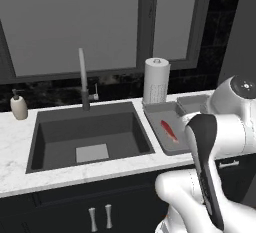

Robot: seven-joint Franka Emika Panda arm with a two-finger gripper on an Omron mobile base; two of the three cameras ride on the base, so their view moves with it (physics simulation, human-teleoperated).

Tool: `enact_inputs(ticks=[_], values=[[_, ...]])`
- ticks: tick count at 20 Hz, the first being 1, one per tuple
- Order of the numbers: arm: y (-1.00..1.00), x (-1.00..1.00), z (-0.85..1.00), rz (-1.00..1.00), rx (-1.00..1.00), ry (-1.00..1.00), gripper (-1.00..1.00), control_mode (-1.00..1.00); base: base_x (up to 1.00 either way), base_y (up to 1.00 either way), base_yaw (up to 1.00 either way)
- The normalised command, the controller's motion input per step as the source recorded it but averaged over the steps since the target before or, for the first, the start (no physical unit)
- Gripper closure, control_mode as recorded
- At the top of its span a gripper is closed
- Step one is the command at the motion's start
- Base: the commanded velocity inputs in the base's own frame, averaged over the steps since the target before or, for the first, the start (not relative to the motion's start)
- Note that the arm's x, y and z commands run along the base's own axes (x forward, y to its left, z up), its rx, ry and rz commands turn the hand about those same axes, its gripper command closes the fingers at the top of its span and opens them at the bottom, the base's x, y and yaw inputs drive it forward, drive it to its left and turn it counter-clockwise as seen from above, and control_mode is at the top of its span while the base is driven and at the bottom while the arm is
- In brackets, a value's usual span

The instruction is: Place one bell pepper and one steak in each tupperware on the nearby counter, to pack two identical lunches.

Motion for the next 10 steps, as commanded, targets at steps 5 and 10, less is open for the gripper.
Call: enact_inputs(ticks=[5, 10], values=[[-0.36, 0.69, -0.36, 0.0, -0.03, 0.0, 1.0, -1.0, 0.0, 0.0, 0.0], [-0.73, 0.52, -0.35, 0.0, 0.0, 0.0, 1.0, -1.0, 0.0, 0.0, 0.0]])
